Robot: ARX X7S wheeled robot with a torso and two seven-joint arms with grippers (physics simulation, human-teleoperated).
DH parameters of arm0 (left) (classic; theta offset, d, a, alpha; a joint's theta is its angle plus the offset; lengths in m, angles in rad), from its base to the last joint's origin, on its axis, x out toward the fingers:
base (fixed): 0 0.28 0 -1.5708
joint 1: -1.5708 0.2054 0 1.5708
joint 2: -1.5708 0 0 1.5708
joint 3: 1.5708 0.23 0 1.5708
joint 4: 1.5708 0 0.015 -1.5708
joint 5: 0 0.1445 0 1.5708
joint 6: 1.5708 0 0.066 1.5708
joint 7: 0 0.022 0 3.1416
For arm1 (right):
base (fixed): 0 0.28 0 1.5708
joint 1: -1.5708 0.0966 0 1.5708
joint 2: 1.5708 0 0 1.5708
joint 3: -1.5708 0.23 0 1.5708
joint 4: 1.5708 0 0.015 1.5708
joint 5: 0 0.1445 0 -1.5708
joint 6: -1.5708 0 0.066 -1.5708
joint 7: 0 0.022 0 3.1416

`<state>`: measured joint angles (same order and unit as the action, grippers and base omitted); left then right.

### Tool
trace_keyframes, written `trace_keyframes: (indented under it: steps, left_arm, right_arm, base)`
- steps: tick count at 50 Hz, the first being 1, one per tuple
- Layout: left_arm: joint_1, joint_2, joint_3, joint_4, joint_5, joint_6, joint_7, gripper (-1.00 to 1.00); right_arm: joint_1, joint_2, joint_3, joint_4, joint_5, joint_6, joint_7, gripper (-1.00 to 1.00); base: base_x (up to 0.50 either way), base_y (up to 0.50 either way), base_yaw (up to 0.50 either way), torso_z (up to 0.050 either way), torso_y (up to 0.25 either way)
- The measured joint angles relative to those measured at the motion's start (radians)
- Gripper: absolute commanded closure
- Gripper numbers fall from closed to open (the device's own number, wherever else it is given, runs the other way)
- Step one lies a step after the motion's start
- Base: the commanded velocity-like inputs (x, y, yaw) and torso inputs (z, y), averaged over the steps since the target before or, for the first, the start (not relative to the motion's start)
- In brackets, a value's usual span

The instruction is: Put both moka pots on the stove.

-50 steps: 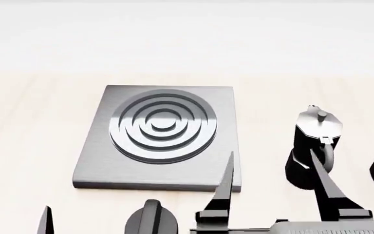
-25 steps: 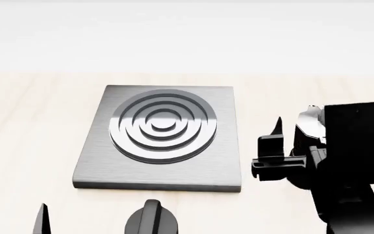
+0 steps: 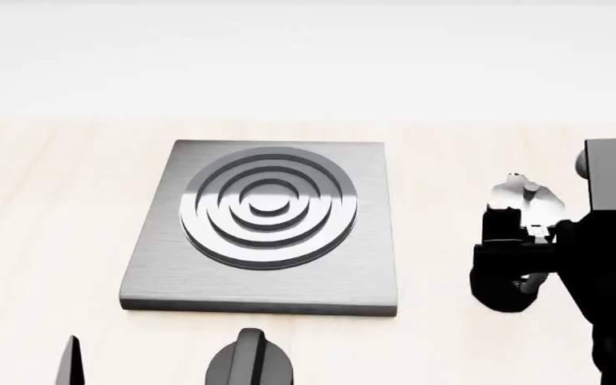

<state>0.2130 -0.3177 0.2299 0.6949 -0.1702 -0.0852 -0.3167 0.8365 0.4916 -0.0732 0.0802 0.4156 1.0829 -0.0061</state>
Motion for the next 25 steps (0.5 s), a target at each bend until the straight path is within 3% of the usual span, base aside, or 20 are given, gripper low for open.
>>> trace_keyframes:
  steps: [25]
  left_arm:
    - [-0.004, -0.011, 0.013, -0.006, -0.004, 0.006, -0.010, -1.00]
  right_arm:
    - [0.111, -0.025, -0.086, 0.357, -0.052, -0.140, -0.094, -1.00]
  base:
    - [0.00, 0.00, 0.00, 0.000, 0.000]
